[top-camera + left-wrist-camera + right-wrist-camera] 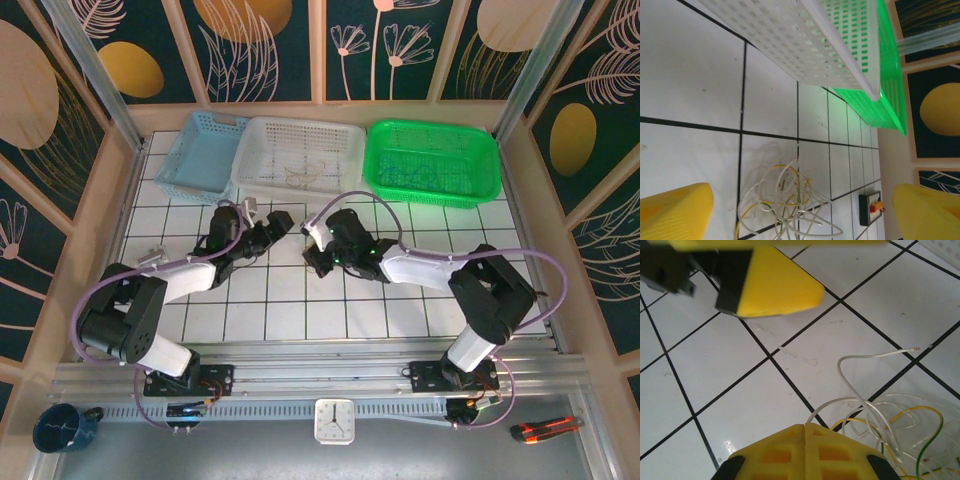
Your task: Untangle the cables
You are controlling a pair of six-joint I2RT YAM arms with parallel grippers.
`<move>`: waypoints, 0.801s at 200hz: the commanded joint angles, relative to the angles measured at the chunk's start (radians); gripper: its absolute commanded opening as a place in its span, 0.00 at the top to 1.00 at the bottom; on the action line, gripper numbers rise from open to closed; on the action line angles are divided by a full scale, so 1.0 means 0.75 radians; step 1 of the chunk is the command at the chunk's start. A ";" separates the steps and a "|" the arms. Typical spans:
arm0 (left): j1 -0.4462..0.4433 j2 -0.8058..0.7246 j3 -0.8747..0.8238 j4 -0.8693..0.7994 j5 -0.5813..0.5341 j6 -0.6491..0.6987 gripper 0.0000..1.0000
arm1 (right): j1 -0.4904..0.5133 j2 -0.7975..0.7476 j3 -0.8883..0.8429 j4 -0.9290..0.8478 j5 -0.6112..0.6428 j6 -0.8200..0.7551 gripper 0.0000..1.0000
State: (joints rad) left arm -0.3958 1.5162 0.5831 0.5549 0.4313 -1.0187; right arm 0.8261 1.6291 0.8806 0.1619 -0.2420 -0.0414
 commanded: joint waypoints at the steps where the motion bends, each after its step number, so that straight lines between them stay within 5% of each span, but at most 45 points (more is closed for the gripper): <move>1: -0.039 0.049 -0.004 0.148 0.032 -0.079 0.13 | -0.010 -0.054 -0.030 0.082 -0.055 0.054 1.00; 160: -0.132 0.139 -0.037 0.299 0.033 -0.169 0.31 | -0.056 -0.114 -0.117 0.198 -0.125 0.139 1.00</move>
State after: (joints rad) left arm -0.4831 1.6073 0.5598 0.7151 0.4416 -1.1244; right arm 0.7925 1.5665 0.8066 0.2672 -0.3168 0.0448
